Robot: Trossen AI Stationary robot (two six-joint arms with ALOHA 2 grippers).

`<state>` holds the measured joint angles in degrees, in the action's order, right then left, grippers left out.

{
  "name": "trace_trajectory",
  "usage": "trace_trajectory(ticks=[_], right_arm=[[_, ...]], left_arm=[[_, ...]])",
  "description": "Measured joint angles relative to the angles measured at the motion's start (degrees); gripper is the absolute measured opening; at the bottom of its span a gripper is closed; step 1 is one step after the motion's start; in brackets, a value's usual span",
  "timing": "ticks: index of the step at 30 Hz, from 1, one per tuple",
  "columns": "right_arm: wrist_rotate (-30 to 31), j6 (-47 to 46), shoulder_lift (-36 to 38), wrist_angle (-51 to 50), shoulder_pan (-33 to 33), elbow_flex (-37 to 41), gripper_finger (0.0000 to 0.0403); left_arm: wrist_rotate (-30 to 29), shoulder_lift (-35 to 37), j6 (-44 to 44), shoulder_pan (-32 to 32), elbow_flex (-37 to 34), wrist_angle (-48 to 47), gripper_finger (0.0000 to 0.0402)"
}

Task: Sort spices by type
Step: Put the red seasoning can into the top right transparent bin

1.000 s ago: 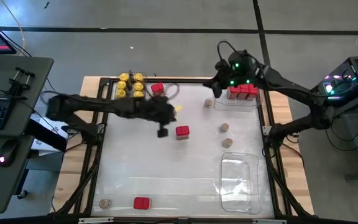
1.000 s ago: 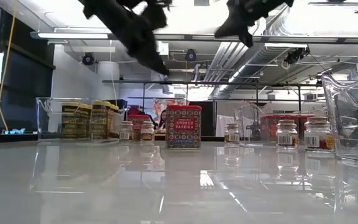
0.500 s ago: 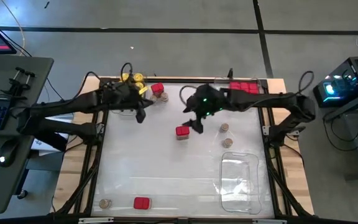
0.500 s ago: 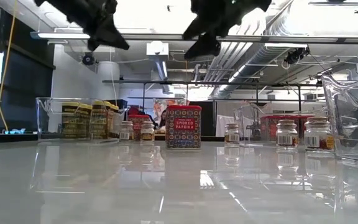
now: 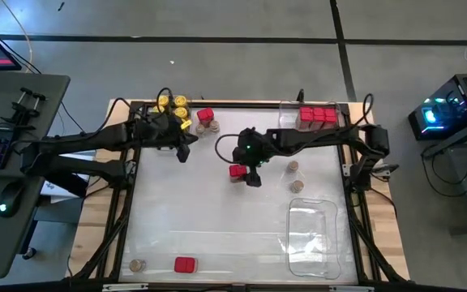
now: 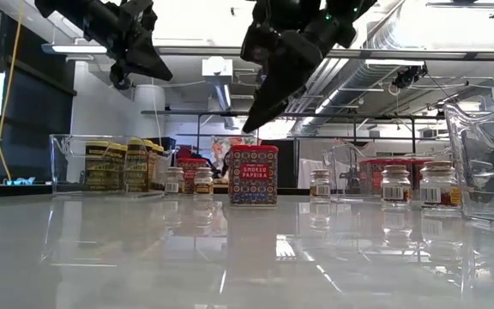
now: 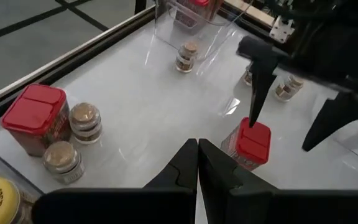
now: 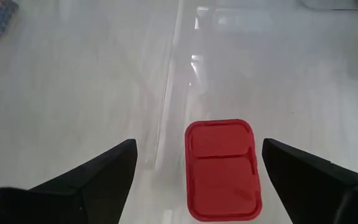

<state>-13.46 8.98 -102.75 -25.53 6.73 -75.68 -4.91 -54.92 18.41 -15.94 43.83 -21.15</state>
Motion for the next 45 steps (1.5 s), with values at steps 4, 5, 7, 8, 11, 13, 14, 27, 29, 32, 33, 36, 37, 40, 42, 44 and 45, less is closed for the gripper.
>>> trace_trajectory(ticks=[4, 5, 7, 8, 11, 13, 14, 27, 29, 32, 33, 36, 37, 40, 42, 44, 45], right_arm=[[1.08, 2.98, -1.42, -0.03, -0.05, 0.00, 0.0343], [1.06, 3.09, -1.79, -0.14, -0.03, 0.00, 0.0343], [1.11, 3.15, -2.53, -0.16, -0.03, 0.00, 0.0343], [1.13, 3.51, -3.04, -0.30, -0.03, 0.00, 0.0343], [1.23, 4.16, -4.70, -0.54, -0.03, 0.00, 0.0343], [1.34, 4.14, -5.68, -0.36, -0.03, 0.00, 0.0343], [2.13, 4.06, -6.04, -0.44, -0.03, 0.00, 0.0343], [5.92, -6.14, -5.32, -0.36, 1.65, -4.03, 0.0213], [5.85, -6.59, -5.20, -0.39, 2.33, -6.48, 0.0213], [7.02, -7.05, -5.06, -2.48, 3.97, -11.08, 0.0213], [7.69, -7.05, -4.87, -3.76, 4.65, -12.77, 0.0213], [12.88, -7.88, -3.53, -8.46, 7.72, -17.78, 0.0213], [14.78, -8.64, -2.81, -10.10, 9.03, -18.85, 0.0213], [18.83, -12.35, -0.45, -14.69, 13.43, -19.17, 0.0213], [21.27, -14.70, 1.03, -18.05, 16.13, -18.33, 0.0213], [23.42, -17.17, 4.09, -20.11, 18.68, -15.48, 0.0213], [24.58, -18.82, 6.24, -20.13, 19.83, -13.44, 0.0213]], left_arm=[[-0.44, 0.01, -0.02, -0.02, 0.00, 0.70, 0.0000], [-0.52, -0.14, 0.00, -0.02, 0.00, 0.93, 0.0000], [-0.52, -0.24, 0.00, -0.04, 0.00, 1.21, 0.0000], [-0.52, -0.24, 0.00, -0.04, 0.00, 1.05, 0.0000], [-0.50, -0.24, 0.01, -0.02, 0.00, 1.14, 0.0000], [-0.52, -0.24, 0.03, -0.02, 0.00, 1.12, 0.0000], [-0.52, -0.24, 0.04, -0.02, 0.02, 1.11, 0.0000], [-3.01, -0.22, -0.50, -0.16, 0.02, 1.33, 0.0000], [-3.37, -0.22, -0.52, -0.18, 0.02, 1.40, 0.0000], [-3.40, -0.22, -0.54, -0.28, 0.02, 1.79, 0.0000], [-3.41, -0.22, -0.56, -0.30, 0.02, 1.79, 0.0000], [-3.81, -0.22, -0.98, -0.33, 0.02, 1.72, 0.0000], [-4.02, -0.22, -0.98, -0.33, 0.02, 1.74, 0.0000], [-4.81, -0.20, -1.01, -0.33, 0.02, 1.70, 0.0000], [-4.88, -0.22, -1.01, -0.55, 0.02, 1.55, 0.0000], [-4.90, -0.22, -1.03, -0.64, 0.02, 1.64, 0.0000], [-4.90, -0.21, -1.13, -0.71, 0.02, 1.53, 0.0000]])
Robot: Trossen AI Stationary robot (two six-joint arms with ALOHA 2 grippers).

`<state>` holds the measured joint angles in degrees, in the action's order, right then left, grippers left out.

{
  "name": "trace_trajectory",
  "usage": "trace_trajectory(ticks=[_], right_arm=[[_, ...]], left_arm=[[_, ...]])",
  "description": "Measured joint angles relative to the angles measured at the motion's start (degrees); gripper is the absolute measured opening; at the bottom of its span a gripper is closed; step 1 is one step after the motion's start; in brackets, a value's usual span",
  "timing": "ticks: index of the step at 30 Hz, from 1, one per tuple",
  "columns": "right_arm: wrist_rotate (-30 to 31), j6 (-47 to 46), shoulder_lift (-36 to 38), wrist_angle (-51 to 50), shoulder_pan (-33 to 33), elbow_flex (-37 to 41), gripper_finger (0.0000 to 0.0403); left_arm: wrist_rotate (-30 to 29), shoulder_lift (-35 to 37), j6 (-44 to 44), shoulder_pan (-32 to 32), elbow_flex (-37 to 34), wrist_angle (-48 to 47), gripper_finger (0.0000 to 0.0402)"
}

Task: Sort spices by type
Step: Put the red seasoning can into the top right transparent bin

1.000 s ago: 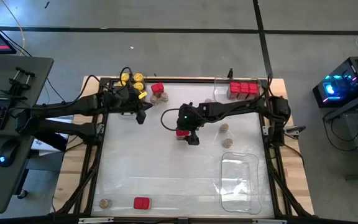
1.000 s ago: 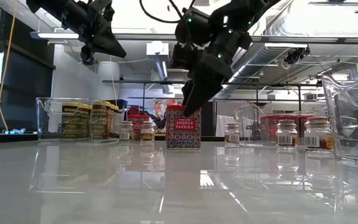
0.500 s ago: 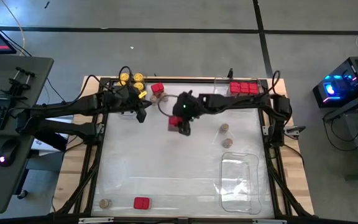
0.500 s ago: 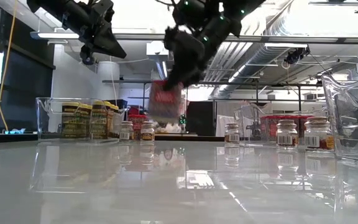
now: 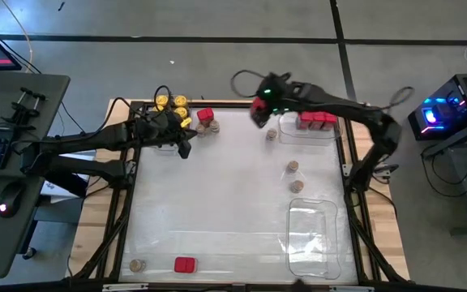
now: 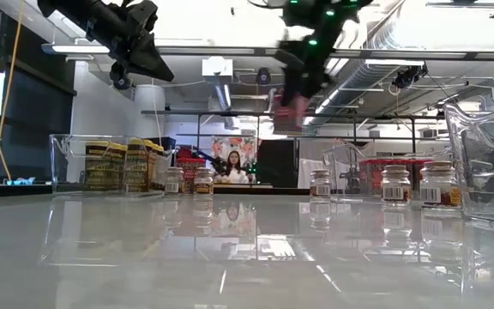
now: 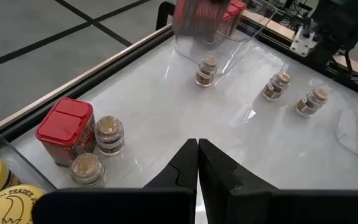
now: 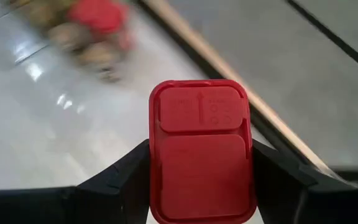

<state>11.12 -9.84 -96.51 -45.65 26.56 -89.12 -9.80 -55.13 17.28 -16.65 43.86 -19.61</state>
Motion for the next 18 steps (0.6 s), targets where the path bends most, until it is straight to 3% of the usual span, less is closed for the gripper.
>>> trace_trajectory(ticks=[5, 9, 13, 18], right_arm=[[7.79, -15.61, 13.12, -0.30, 4.59, 13.60, 0.0213], [9.70, -30.86, 19.71, -0.66, 7.90, 22.60, 0.0213], [9.78, -38.11, 18.76, 1.41, 9.11, 24.74, 0.0213], [10.53, -42.13, 11.58, -0.60, 9.34, 21.89, 0.0213]], left_arm=[[-0.02, -0.01, -1.06, -0.93, 0.00, 0.24, 0.0000], [-0.03, -0.01, -0.90, -2.31, 0.00, 1.24, 0.0000], [-0.04, -0.01, -0.86, -3.36, 0.00, 3.37, 0.0000], [0.42, 0.02, -0.86, -4.01, 0.00, 4.02, 0.0000]])
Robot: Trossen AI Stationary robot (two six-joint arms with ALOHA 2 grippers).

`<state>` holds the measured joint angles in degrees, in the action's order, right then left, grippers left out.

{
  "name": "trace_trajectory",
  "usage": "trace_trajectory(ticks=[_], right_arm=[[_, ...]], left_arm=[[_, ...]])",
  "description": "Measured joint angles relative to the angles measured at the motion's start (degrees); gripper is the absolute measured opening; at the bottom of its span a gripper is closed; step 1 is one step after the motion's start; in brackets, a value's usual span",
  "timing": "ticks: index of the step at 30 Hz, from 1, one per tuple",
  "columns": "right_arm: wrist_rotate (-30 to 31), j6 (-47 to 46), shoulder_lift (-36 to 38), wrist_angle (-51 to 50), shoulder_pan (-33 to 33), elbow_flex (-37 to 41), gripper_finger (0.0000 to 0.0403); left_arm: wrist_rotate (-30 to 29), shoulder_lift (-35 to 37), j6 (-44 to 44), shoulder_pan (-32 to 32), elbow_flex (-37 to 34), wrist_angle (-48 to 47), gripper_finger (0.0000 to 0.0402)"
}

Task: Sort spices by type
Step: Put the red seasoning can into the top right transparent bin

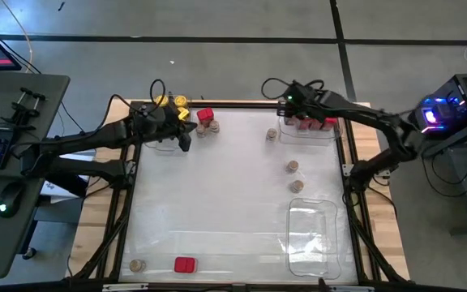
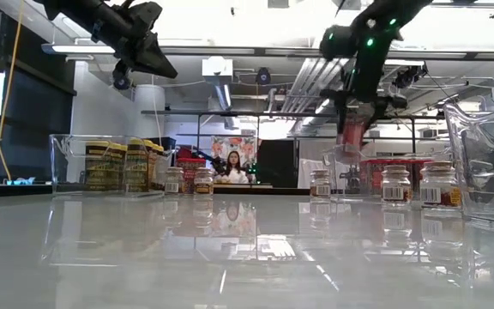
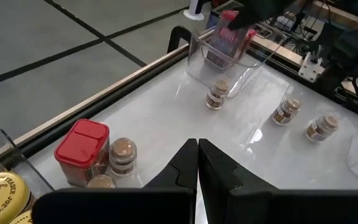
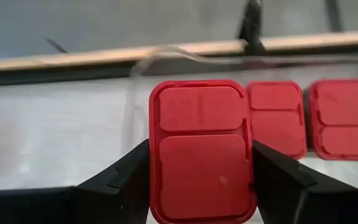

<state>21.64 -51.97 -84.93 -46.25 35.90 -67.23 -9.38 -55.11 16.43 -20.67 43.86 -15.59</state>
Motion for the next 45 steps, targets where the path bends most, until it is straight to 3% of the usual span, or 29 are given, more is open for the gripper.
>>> trace_trajectory(ticks=[8, 19, 25, 31, 37, 41, 43, 45], right_arm=[[4.93, -4.55, -9.73, -4.78, 0.50, -4.78, 0.0213], [2.55, -3.47, -13.37, -4.27, 2.32, -6.16, 0.0213], [3.44, -3.05, -13.26, -3.97, 4.39, -6.13, 0.0284], [0.17, -0.46, -13.26, -2.53, 5.40, -6.24, 0.0294], [1.89, 4.43, -13.26, -3.56, 4.62, -10.70, 0.0296], [1.39, 10.89, -13.18, -6.35, 4.06, -13.89, 0.0259], [-2.79, 15.53, -13.15, -7.75, 4.37, -13.81, 0.0203], [-6.01, 18.43, -13.15, -8.43, 5.24, -12.67, 0.0118]], left_arm=[[1.35, -0.02, 1.10, 0.04, 0.00, -0.02, 0.0000], [1.57, -0.01, 1.51, 0.07, 0.02, -0.24, 0.0000], [1.57, 0.00, 1.49, 0.07, 0.04, -1.46, 0.0000], [1.57, -0.02, 1.49, 0.07, 0.04, -1.55, 0.0000], [1.57, 0.00, 1.49, 0.07, 0.04, -1.87, 0.0000], [1.55, -0.02, 1.49, 0.07, 0.04, -3.34, 0.0000], [1.55, -0.02, 1.49, 0.07, 0.04, -3.83, 0.0000], [1.55, -0.01, 1.51, 0.07, 0.04, -4.18, 0.0000]])
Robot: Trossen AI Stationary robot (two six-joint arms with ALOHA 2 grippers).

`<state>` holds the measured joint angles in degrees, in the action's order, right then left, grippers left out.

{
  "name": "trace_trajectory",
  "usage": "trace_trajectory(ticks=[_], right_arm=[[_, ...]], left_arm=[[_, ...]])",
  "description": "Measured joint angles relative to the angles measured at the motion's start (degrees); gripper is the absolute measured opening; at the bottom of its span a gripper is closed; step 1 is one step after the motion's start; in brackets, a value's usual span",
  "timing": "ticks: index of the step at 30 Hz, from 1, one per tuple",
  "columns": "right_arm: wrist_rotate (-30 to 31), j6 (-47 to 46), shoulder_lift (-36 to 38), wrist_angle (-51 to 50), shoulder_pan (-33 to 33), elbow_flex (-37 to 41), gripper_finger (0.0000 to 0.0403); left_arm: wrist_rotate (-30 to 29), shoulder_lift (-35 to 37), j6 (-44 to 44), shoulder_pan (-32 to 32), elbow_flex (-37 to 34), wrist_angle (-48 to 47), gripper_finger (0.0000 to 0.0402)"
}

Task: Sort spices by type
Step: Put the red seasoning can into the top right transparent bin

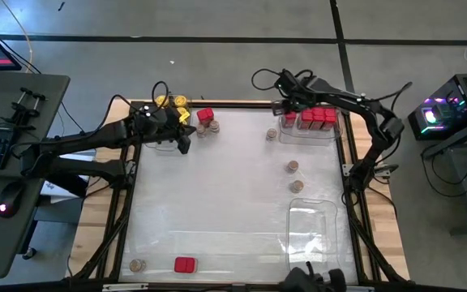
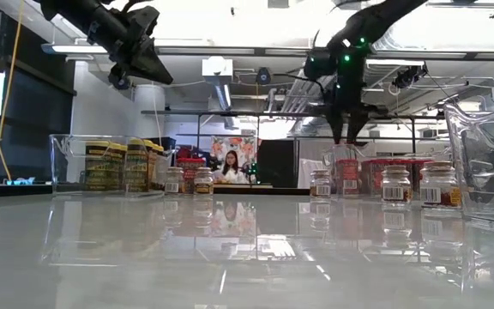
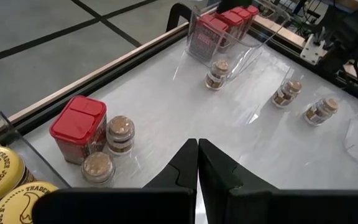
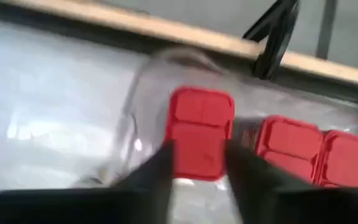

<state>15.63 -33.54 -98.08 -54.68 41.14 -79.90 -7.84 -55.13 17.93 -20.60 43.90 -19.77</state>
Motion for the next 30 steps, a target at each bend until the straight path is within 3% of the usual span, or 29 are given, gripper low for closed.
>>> trace_trajectory(ticks=[2, 3, 21, 30], right_arm=[[-2.21, 1.67, -0.07, 0.52, 1.20, 1.06, 0.0036], [-2.95, 2.08, -0.07, 1.34, 1.72, 1.29, 0.0021], [-11.56, 2.10, -3.84, 5.57, 4.62, 1.88, 0.0001], [-7.62, 0.72, -3.72, 1.65, 5.00, 1.77, 0.0000]], left_arm=[[0.00, 0.01, -0.02, 0.00, 0.00, 0.05, 0.0000], [0.00, 0.01, -0.01, 0.00, 0.00, 0.05, 0.0000], [-0.28, 0.01, 2.96, 0.00, 0.00, 0.15, 0.0000], [-0.31, -0.01, 3.00, 0.01, 0.00, 0.16, 0.0000]])
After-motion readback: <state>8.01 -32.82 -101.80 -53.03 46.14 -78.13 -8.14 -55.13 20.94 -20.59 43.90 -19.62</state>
